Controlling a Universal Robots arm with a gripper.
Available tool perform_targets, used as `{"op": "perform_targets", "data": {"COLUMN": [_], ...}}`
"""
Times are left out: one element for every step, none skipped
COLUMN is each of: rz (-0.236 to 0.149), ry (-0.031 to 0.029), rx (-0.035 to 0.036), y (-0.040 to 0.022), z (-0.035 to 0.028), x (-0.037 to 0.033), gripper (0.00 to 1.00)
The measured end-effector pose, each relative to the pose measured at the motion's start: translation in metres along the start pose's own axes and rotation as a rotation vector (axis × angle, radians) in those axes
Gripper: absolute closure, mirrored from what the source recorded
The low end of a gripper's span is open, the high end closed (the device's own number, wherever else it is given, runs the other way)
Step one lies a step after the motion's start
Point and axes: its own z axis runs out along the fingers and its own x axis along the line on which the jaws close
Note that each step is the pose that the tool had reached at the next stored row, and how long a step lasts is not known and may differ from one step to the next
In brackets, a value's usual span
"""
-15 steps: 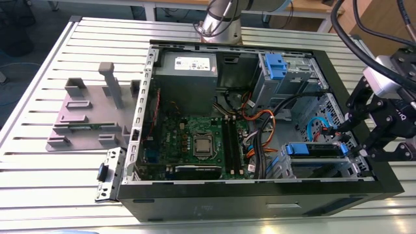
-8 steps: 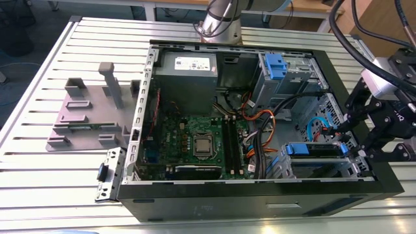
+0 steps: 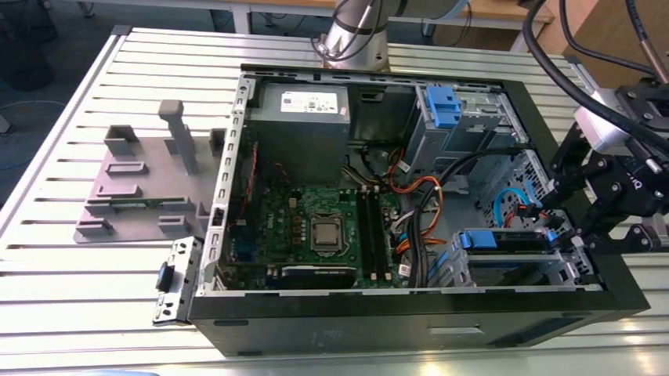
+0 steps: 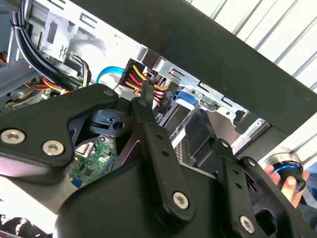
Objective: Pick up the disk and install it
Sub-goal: 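Insert the first disk wire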
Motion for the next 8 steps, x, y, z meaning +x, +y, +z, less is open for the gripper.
{"op": "perform_targets", "data": {"rz": [0.0,0.0,0.0,0.0,0.0,0.0,0.0,0.0], "ry": [-0.0002,-0.0002,-0.0003,-0.0004,-0.0005,-0.0005,-0.0005,-0.0006], "rx": [0.0,0.0,0.0,0.0,0.0,0.0,0.0,0.0], "y": [0.0,0.0,0.0,0.0,0.0,0.0,0.0,0.0], "z": [0.0,0.0,0.0001,0.0,0.0,0.0,0.0,0.0], "x": [0.0,0.0,0.0,0.0,0.0,0.0,0.0,0.0], "gripper": [0.47,0.47,0.47,0.49,0.55,0.61,0.61,0.67]}}
